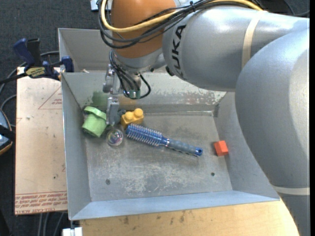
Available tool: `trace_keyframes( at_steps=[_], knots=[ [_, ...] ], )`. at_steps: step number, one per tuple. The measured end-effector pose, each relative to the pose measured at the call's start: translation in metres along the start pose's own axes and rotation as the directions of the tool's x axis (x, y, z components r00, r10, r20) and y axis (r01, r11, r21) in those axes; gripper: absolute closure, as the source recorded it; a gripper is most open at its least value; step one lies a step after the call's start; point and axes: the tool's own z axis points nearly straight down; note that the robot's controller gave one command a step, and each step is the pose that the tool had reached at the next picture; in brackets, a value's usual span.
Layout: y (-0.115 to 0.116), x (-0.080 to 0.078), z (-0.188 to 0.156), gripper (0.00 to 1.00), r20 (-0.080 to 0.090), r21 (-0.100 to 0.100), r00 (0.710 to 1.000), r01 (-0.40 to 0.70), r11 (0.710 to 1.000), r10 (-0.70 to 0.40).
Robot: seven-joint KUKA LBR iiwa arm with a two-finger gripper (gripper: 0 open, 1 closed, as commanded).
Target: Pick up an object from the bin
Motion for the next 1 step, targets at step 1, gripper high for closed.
trace_keyframes(
  at_steps=[1],
  knots=[
    [0.0204, 0.0197, -0.0486, 0.0, 0.013, -0.001, 0.993, 0.117, 0.993, -0.117]
  ],
)
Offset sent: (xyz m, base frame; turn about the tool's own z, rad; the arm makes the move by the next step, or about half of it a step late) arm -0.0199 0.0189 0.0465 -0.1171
